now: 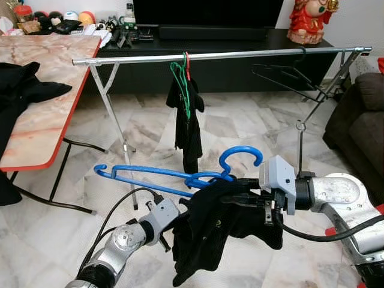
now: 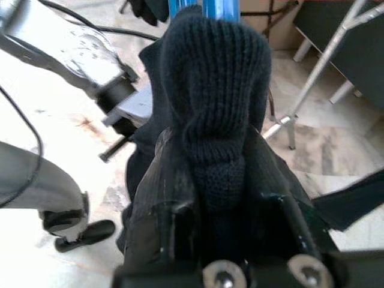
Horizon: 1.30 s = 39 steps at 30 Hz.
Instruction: Hang hanger
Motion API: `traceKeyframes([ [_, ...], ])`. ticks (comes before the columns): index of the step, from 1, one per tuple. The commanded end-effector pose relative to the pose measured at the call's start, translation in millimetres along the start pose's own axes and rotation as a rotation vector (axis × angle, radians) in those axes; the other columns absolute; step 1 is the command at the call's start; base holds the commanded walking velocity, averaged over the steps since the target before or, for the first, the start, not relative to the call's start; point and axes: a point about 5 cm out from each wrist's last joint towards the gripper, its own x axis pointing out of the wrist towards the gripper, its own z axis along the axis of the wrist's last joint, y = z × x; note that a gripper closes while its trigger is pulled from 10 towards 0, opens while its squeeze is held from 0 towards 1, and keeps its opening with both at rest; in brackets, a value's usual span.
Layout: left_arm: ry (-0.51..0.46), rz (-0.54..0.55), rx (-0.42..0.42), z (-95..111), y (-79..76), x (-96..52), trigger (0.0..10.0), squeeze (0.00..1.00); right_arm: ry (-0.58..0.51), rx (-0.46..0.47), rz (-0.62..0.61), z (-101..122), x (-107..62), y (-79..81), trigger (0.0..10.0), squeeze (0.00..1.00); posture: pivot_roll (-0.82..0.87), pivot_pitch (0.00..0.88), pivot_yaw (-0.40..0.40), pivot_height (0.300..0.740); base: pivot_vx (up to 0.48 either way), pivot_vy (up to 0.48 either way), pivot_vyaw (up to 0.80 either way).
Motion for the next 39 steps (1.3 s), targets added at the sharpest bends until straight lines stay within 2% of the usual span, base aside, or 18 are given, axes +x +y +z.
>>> traceKeyframes([
  [1,0.014,-0.019,-0.020,-7,-5.5,-2.6,0.0,0.00,0.001,-0.030,-0.020,3,0.4,-4.0,0.0,0.00,-0.05,0.150,-0.061,0.740,0.000,0.000,0.00],
  [5,0.019,-0.019,-0.021,-8,-5.9,-3.3,0.0,0.00,0.018,-0.028,-0.030,0,-0.7,-4.5,0.0,0.00,-0.05,0.154,-0.061,0.740,0.000,0.000,0.00],
  [6,0.033,-0.002,-0.024,-12,-4.4,-5.5,0.0,0.00,0.069,-0.035,-0.042,-7,-3.5,-4.5,0.0,0.00,-0.05,0.156,-0.061,0.740,0.000,0.000,0.00],
  [18,0.105,0.002,-0.026,-31,-7.1,-18.3,0.0,0.00,0.319,-0.055,-0.096,-45,-31.1,-3.7,0.0,0.00,-0.06,0.162,-0.058,0.740,0.000,0.000,0.00],
  [22,0.120,0.002,-0.031,-34,-8.0,-20.7,0.0,0.00,0.299,0.022,-0.109,-55,-40.0,-0.9,0.0,0.00,-0.05,0.165,-0.058,0.740,0.000,0.000,0.00],
  [25,0.141,-0.014,-0.019,-38,-10.2,-22.7,0.0,0.00,0.308,0.040,-0.124,-60,-45.5,-0.3,0.0,0.00,-0.06,0.166,-0.056,0.740,0.000,0.000,0.00],
  [30,0.147,-0.018,-0.021,-40,-11.7,-24.5,0.0,0.00,0.371,0.093,-0.007,-73,-58.3,16.1,0.0,0.00,-0.06,0.168,-0.053,0.740,0.000,0.000,0.00],
  [31,0.149,-0.019,-0.020,-41,-11.6,-24.9,0.0,0.00,0.413,0.100,0.024,-78,-62.7,20.5,0.0,0.00,-0.06,0.169,-0.053,0.740,0.000,0.000,0.00],
  [32,0.149,-0.019,-0.020,-41,-11.6,-24.9,0.0,0.00,0.413,0.100,0.024,-78,-62.7,20.5,0.0,0.00,-0.06,0.169,-0.053,0.740,0.000,0.000,0.00],
  [35,0.163,-0.030,-0.014,-43,-13.1,-26.2,0.0,0.00,0.563,0.067,0.010,-95,-73.0,20.6,0.0,0.00,-0.06,0.171,-0.050,0.740,0.000,0.000,0.00],
  [39,0.166,-0.031,-0.015,-44,-13.6,-26.8,0.0,0.00,0.582,0.057,-0.005,-97,-75.1,17.8,0.0,0.00,-0.06,0.171,-0.048,0.740,0.000,0.000,0.00],
])
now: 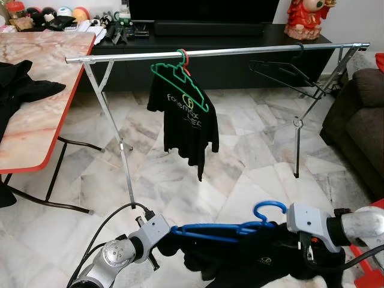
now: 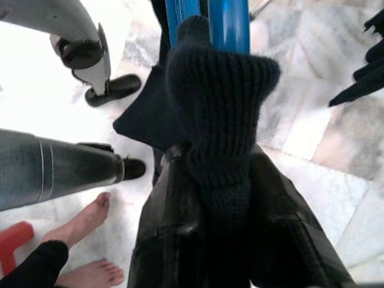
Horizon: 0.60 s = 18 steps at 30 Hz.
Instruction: Hang hanger
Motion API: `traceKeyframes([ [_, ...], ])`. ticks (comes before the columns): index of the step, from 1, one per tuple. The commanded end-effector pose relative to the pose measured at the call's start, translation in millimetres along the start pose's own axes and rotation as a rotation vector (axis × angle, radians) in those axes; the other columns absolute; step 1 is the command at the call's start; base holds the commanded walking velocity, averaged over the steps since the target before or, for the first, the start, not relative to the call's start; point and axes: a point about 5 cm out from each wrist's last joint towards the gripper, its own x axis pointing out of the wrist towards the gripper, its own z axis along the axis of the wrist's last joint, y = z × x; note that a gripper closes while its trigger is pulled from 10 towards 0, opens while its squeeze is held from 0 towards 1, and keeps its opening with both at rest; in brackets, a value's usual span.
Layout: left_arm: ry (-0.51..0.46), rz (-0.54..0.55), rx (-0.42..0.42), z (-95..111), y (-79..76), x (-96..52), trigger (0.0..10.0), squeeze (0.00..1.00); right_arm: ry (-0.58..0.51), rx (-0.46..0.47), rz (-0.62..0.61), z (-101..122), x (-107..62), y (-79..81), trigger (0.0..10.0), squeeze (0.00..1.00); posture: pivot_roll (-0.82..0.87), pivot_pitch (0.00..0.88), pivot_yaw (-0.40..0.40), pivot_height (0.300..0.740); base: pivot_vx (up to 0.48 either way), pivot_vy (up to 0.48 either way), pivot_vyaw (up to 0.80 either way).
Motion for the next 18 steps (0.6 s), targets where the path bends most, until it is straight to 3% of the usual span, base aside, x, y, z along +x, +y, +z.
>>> traceKeyframes([
  [1,0.055,-0.009,-0.012,-12,-1.2,-5.8,0.0,0.00,0.052,-0.027,-0.047,-2,-11.1,-8.3,0.0,0.00,-0.06,0.171,-0.048,0.740,0.000,0.000,0.00],
  [7,0.061,-0.010,-0.010,-12,-0.5,-6.6,0.0,0.00,0.224,-0.095,-0.047,-18,-6.0,-8.7,0.0,0.00,-0.05,0.169,-0.046,0.740,0.000,0.000,0.00],
  [13,0.057,-0.009,-0.003,-10,3.7,-6.7,0.0,0.00,0.237,-0.117,-0.104,-14,0.5,-13.4,0.0,0.00,-0.05,0.171,-0.047,0.740,0.000,0.000,0.00],
  [18,0.057,-0.068,-0.009,-5,5.9,-8.6,0.0,0.00,0.300,-0.161,-0.152,-16,10.8,-16.4,0.0,0.00,-0.05,0.174,-0.050,0.740,0.000,0.000,0.00],
])
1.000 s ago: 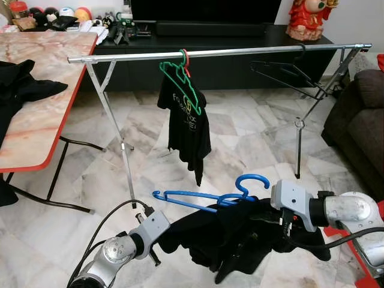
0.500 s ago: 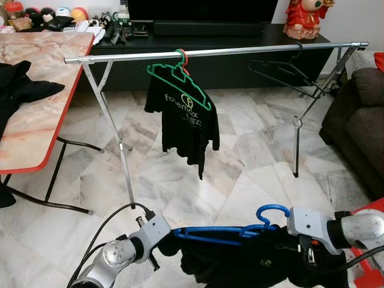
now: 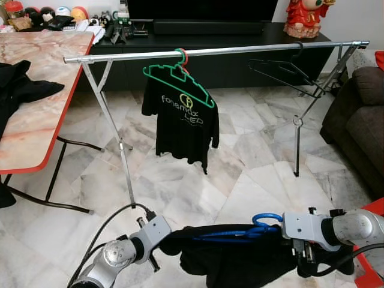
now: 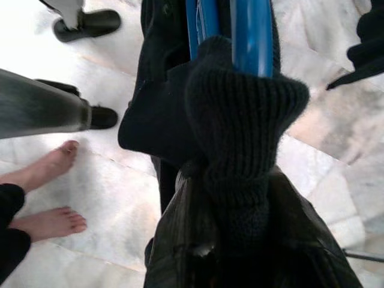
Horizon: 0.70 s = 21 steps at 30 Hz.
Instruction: Hang hanger
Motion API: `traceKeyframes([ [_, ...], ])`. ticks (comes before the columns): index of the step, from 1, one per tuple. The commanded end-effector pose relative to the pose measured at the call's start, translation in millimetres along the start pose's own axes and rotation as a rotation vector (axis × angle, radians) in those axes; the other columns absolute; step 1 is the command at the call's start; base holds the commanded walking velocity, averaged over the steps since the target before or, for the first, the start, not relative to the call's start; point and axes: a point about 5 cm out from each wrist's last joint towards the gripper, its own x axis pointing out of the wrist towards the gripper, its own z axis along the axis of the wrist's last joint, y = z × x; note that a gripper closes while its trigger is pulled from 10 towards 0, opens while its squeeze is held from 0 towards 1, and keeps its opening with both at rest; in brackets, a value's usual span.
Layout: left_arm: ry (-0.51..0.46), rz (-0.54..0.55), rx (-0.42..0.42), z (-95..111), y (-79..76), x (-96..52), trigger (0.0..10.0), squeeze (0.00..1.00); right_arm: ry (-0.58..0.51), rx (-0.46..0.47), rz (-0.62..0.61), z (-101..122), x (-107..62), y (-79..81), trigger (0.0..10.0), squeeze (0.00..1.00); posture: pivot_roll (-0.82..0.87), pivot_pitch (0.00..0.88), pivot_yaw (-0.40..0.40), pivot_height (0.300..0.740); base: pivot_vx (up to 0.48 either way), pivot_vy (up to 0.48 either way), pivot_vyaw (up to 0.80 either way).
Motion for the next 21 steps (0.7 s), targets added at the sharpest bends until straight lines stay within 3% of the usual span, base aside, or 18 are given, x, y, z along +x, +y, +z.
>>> traceKeyframes([
  [1,0.039,-0.019,-0.036,-8,2.4,-6.6,0.0,0.00,0.059,0.015,-0.038,-8,1.3,-1.9,0.0,0.00,-0.05,0.174,-0.051,0.740,0.000,0.000,0.00],
  [5,-0.006,-0.036,-0.080,4,9.2,-8.2,0.0,0.00,0.043,0.045,-0.071,-2,13.0,0.4,0.0,0.00,-0.04,0.176,-0.052,0.740,0.000,0.000,0.00],
  [9,-0.033,-0.041,-0.070,16,15.4,-9.3,0.0,0.00,0.038,0.061,-0.097,3,25.9,3.9,0.0,0.00,-0.04,0.176,-0.054,0.740,0.000,0.000,0.00],
  [18,-0.146,-0.181,-0.102,56,12.3,-15.1,0.0,0.00,-0.035,0.161,-0.150,22,51.6,11.9,0.0,0.00,-0.03,0.177,-0.057,0.740,0.000,0.000,0.00],
  [21,-0.151,-0.177,-0.082,62,12.0,-16.8,0.0,0.00,-0.056,0.206,-0.186,26,56.8,12.2,0.0,0.00,-0.02,0.179,-0.060,0.740,0.000,0.000,0.00],
])
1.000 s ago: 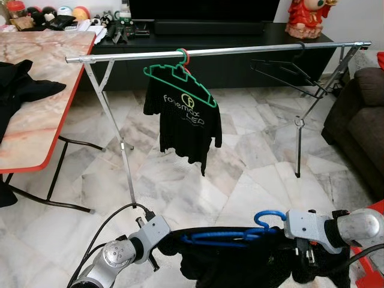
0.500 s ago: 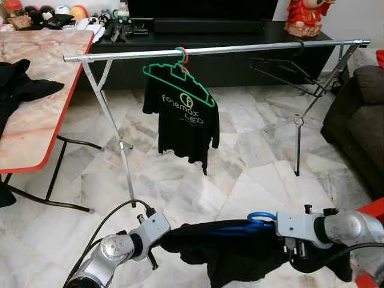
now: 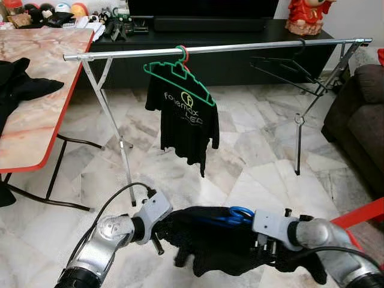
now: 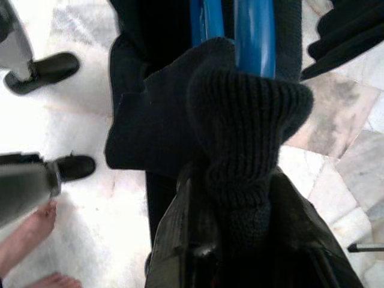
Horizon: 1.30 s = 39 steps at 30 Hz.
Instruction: Hang hanger
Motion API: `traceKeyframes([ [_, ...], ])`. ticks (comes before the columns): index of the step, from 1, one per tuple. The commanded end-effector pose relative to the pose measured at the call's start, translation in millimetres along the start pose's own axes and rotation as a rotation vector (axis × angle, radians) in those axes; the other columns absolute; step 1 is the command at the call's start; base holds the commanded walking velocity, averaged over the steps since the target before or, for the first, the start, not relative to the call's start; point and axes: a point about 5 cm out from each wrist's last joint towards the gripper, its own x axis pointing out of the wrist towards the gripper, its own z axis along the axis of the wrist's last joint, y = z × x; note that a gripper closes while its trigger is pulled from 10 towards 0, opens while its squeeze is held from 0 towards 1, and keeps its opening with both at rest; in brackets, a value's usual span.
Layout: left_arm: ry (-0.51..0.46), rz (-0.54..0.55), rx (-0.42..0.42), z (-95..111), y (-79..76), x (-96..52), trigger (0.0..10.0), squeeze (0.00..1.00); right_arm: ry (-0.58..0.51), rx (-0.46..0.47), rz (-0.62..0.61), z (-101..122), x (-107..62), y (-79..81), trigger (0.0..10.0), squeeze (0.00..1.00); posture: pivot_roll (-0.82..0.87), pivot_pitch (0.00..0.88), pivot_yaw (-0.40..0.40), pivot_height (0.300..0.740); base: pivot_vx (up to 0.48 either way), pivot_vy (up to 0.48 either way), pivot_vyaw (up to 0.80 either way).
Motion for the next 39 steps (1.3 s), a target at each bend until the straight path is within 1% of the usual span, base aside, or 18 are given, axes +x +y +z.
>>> traceKeyframes([
  [1,-0.013,-0.033,0.013,7,-5.9,1.0,0.0,0.00,0.000,0.047,-0.035,-2,1.7,1.3,0.0,0.00,-0.02,0.180,-0.062,0.740,0.000,0.000,0.00],
  [3,-0.042,-0.066,0.007,17,-9.9,0.4,0.0,0.00,0.000,0.065,-0.041,-2,6.0,7.9,0.0,0.00,-0.02,0.181,-0.062,0.740,0.000,0.000,0.00],
  [6,-0.051,-0.094,0.001,21,-13.4,-0.8,0.0,0.00,0.003,0.070,-0.050,-2,7.1,9.5,0.0,0.00,-0.02,0.182,-0.062,0.740,0.000,0.000,0.00],
  [7,-0.050,-0.151,-0.003,25,-20.0,-3.8,0.8,0.00,-0.009,0.094,-0.065,-1,8.4,10.1,0.0,0.00,-0.02,0.182,-0.060,0.740,0.000,0.000,0.00],
  [8,-0.047,-0.178,-0.005,26,-23.1,-5.3,1.9,0.12,-0.018,0.110,-0.072,0,9.0,9.7,0.0,0.00,-0.02,0.182,-0.060,0.740,0.000,0.000,0.00],
  [9,-0.047,-0.178,-0.005,26,-23.1,-5.3,1.9,0.12,-0.018,0.110,-0.072,0,9.0,9.7,0.0,0.00,-0.02,0.182,-0.060,0.740,0.000,0.000,0.00],
  [10,-0.046,-0.198,-0.005,27,-25.4,-6.4,2.7,0.33,-0.028,0.124,-0.072,2,9.7,9.7,0.0,0.00,-0.02,0.182,-0.060,0.740,0.000,0.000,0.00],
  [11,-0.041,-0.225,-0.010,28,-29.0,-7.5,3.7,1.00,-0.040,0.127,-0.066,5,11.1,10.3,0.0,0.00,-0.02,0.182,-0.060,0.740,0.000,0.000,0.00],
  [12,-0.035,-0.251,-0.012,29,-32.2,-8.3,4.2,1.00,-0.044,0.126,-0.068,6,12.2,10.3,0.0,0.00,-0.02,0.180,-0.062,0.740,0.000,0.000,0.00],
  [13,-0.035,-0.251,-0.012,29,-32.2,-8.3,4.2,1.00,-0.044,0.126,-0.068,6,12.2,10.3,0.0,0.00,-0.02,0.180,-0.062,0.740,0.000,0.000,0.00],
  [14,-0.028,-0.283,-0.010,30,-36.3,-9.6,4.7,1.00,-0.044,0.129,-0.073,7,12.9,9.9,0.0,0.00,-0.02,0.180,-0.062,0.740,0.000,0.000,0.00],
  [15,-0.019,-0.329,-0.007,31,-42.1,-12.2,10.0,1.00,-0.052,0.138,-0.083,8,14.0,9.1,0.0,0.00,-0.02,0.180,-0.062,0.740,0.000,0.000,0.00],
  [19,-0.009,-0.373,-0.004,34,-49.0,-17.0,10.0,1.00,-0.093,0.186,-0.102,14,15.4,6.4,0.0,0.00,-0.01,0.181,-0.065,0.740,0.000,0.000,0.00],
  [24,0.005,-0.385,0.011,37,-50.4,-19.9,10.0,1.00,-0.109,0.193,-0.142,17,16.5,0.5,0.0,0.00,-0.01,0.180,-0.065,0.740,0.000,0.000,0.00],
  [26,0.011,-0.385,0.015,38,-50.4,-20.4,10.0,1.00,-0.158,0.200,-0.154,22,16.1,-2.1,0.0,0.00,-0.01,0.180,-0.065,0.740,0.000,0.000,0.00],
  [32,0.027,-0.337,0.029,37,-42.9,-24.2,10.0,1.00,-0.282,0.151,-0.146,28,10.0,-7.0,0.0,0.00,-0.01,0.177,-0.065,0.740,0.000,0.000,0.00],
  [35,0.034,-0.331,0.031,36,-41.7,-25.8,10.0,1.00,-0.297,0.148,-0.133,25,8.3,-7.0,0.0,0.00,0.00,0.175,-0.065,0.740,0.000,0.000,0.00],
  [39,0.030,-0.245,0.044,37,-28.9,-29.3,10.0,1.00,-0.301,0.119,-0.060,12,2.6,-3.2,0.0,0.00,0.00,0.175,-0.067,0.740,0.000,0.000,0.00],
])
